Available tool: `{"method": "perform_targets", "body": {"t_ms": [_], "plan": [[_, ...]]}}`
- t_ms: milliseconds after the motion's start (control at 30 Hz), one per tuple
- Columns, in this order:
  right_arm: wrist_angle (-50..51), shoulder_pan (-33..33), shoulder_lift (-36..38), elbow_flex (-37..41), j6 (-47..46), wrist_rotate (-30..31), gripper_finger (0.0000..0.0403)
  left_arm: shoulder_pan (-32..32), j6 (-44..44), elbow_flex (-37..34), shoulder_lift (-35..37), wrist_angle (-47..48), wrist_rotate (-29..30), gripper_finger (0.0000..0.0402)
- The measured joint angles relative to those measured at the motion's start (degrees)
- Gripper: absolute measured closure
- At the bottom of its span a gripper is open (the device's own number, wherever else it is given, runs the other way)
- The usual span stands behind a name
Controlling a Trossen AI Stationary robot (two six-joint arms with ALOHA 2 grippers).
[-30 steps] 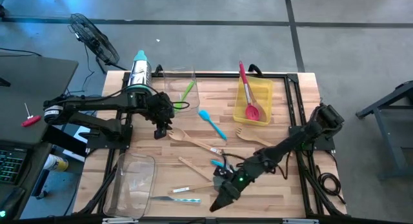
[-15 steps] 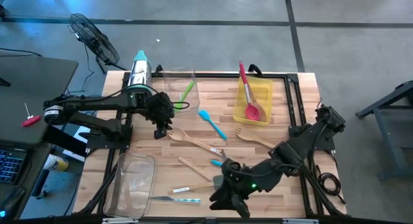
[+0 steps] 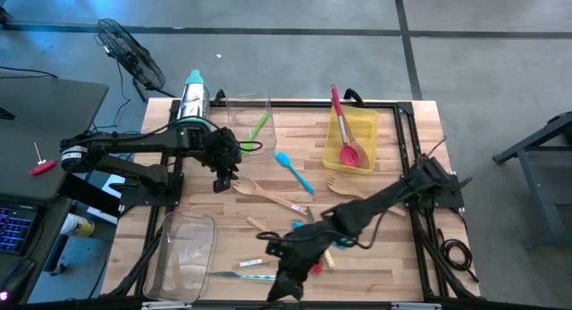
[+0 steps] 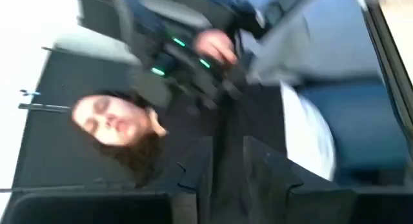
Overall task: Pick & Place Kitchen Items
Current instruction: Put the yellow table knife into the bottom transparent bin
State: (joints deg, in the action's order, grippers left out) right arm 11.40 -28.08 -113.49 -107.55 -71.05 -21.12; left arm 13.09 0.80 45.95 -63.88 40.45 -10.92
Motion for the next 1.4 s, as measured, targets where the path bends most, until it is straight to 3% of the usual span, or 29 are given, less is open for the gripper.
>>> {"method": "perform_targets", "body": {"t_ms": [167,333,433,600,733,1000,1233,1400], "plan": [[15.56,0.77,-0.09,-0.17,-8.11,-1.67,0.0358,0.00,0.00,0.00,-0.01,0.13,0.00,0.0263],[33.57,0.69,-0.18,-0.07,-18.88,2.69,0.0385,-0.01,0.00,0.00,-0.01,0.18,0.00,0.0263],[42.39,0.30,-0.17,-0.07,-23.40,9.02,0.0397,0.01,0.00,0.00,0.01,0.15,0.00,0.0263],[53.19,-2.54,-0.17,-0.07,-31.33,25.24,0.0399,0.00,0.00,0.00,-0.01,0.15,0.00,0.0263],[59.98,-5.05,-0.85,-0.12,-41.02,28.22,0.0399,0.01,0.00,0.00,-0.01,0.15,0.00,0.0263],[58.68,-8.79,-3.52,-0.07,-45.33,26.94,0.0399,-0.01,0.00,0.00,0.00,-0.05,0.00,0.0263],[49.59,-9.81,-4.26,-0.07,-36.69,27.16,0.0398,-0.01,0.45,0.00,0.01,-1.12,0.02,0.0263],[44.51,-9.36,-4.26,-0.07,-26.60,23.69,0.0398,-0.01,0.78,0.00,-0.02,-2.23,0.06,0.0263]]}}
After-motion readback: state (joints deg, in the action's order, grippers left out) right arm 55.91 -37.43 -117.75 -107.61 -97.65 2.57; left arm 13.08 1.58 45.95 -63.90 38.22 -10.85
